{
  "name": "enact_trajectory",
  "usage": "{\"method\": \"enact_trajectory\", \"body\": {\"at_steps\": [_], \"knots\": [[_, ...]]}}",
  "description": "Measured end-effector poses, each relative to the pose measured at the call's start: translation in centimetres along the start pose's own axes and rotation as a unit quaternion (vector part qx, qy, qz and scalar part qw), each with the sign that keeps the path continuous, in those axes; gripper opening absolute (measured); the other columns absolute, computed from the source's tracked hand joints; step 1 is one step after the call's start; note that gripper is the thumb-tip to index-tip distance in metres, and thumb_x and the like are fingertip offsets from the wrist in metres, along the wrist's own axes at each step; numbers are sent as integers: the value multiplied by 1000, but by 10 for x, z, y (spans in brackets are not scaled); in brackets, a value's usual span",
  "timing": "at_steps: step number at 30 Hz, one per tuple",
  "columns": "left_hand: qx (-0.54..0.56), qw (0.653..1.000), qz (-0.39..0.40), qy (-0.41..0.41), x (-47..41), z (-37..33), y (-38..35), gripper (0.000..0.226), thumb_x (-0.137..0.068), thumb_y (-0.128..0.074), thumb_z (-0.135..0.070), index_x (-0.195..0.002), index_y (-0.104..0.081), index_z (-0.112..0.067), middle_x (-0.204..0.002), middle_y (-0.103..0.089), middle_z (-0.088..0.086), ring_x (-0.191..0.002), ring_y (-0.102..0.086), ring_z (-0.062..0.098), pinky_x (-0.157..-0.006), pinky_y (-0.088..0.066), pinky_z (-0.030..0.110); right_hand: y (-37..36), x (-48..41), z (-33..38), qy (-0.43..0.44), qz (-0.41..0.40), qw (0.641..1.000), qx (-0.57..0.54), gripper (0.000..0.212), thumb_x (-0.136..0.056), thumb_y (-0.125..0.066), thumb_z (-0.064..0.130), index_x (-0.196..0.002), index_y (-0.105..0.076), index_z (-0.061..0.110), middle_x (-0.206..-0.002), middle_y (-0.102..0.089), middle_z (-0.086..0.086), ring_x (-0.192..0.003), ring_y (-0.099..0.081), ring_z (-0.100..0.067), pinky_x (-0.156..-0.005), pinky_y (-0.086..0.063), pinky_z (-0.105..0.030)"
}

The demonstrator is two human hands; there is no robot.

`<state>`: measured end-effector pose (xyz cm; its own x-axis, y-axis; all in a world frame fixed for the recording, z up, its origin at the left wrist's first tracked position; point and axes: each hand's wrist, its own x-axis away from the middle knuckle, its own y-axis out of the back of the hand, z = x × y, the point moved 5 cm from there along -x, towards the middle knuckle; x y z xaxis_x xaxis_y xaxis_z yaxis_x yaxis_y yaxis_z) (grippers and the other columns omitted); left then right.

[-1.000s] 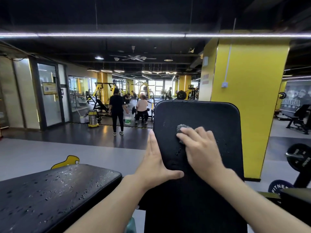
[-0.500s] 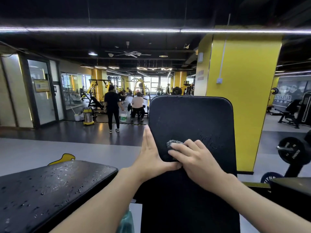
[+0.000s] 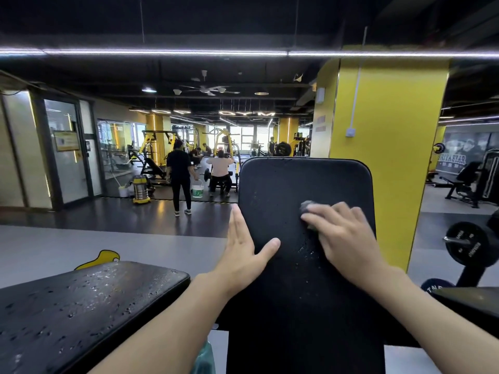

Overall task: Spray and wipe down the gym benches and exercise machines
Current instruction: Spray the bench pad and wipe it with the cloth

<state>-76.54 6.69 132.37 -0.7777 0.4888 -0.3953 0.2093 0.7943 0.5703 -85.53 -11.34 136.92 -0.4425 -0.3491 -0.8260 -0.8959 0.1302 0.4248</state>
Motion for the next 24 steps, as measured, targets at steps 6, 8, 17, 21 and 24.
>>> {"method": "enact_trajectory", "body": {"at_steps": [6,8,17,21,24], "knots": [[-7,1000,-8,-5,-1,2,-2,105,-99,-54,-47,-150,34,-22,-158,36,-13,-146,26,1,-120,8,26,-11,32,58,71,15,997,-14,33,-82,-58,4,-113,-69,13,-121,-64,-2,-80,-57,-28,-65,-44,-39],[-9,1000,-8,-7,-1,2,-2,104,-99,-53,-46,-151,34,-22,-158,36,-13,-146,26,0,-118,9,24,-6,29,45,138,45,989,2,32,-84,-63,8,-114,-67,17,-124,-63,3,-82,-56,-26,-66,-43,-38],[-10,1000,-10,-5,-3,4,-3,101,-100,-53,-43,-151,32,-21,-160,33,-11,-141,26,-6,-114,10,20,-12,38,54,59,12,998,-12,33,-84,-59,4,-114,-68,13,-123,-64,-2,-81,-57,-29,-66,-44,-39],[-5,1000,-9,-5,-3,5,-2,101,-100,-53,-42,-152,31,-22,-160,31,-13,-139,24,-8,-114,8,21,-2,24,8,60,24,998,15,36,-83,-63,5,-116,-67,18,-124,-64,5,-83,-55,-27,-66,-43,-39],[-1,1000,-10,-5,-4,6,-2,101,-100,-54,-41,-153,30,-22,-161,30,-13,-143,23,-6,-114,7,22,-2,24,-2,-108,-37,993,4,33,-86,-53,5,-114,-69,14,-121,-66,1,-82,-55,-31,-66,-43,-40]]}}
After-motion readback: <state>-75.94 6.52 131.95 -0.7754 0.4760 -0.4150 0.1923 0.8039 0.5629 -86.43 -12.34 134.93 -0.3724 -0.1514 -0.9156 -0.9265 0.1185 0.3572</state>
